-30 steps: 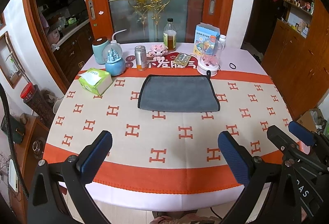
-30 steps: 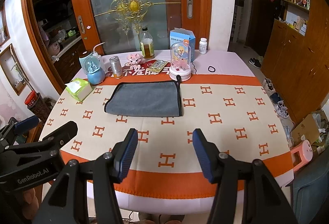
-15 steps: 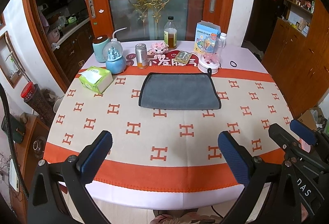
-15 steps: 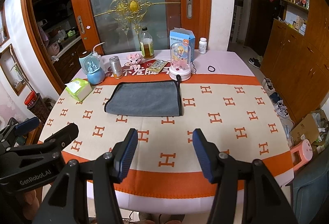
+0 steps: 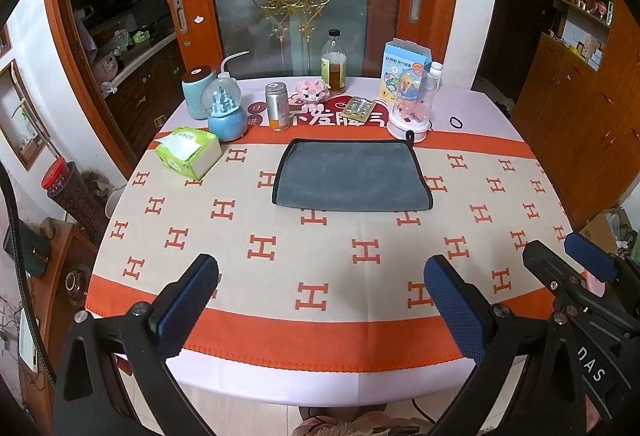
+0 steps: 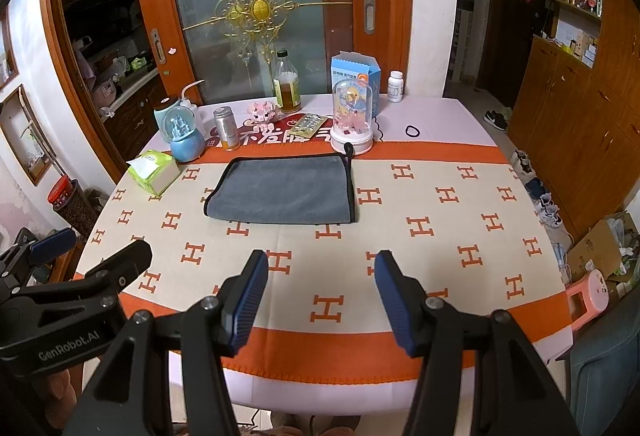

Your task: Fold towel

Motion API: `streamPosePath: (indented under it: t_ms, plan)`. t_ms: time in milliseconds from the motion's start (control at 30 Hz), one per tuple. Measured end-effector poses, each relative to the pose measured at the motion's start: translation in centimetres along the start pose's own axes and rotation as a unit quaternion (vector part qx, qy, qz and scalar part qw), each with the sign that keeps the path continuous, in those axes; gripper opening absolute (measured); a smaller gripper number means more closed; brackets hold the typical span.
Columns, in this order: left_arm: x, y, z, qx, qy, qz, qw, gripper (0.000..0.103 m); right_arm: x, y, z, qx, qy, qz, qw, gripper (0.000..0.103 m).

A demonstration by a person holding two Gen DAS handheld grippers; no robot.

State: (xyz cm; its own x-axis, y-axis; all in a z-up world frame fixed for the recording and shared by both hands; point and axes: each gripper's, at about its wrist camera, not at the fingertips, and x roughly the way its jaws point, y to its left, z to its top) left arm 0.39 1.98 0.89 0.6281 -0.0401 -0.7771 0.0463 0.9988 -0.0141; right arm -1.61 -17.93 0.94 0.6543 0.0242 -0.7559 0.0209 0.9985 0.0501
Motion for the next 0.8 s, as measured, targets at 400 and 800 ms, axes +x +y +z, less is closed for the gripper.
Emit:
streamPosePath:
  t_ms: [400,800]
  plan:
    - [0.01,-0.15,0.10,0.000,0.001,0.001,1.0000,0.102,0.28,0.09,-0.56,0.001,0.003,-0.002,1.000,0.056]
    - [0.02,0.02,-0.08,0.000,0.001,0.002,1.0000,0.102,0.30,0.12,-0.55,0.001,0.004,-0.002,1.000,0.056]
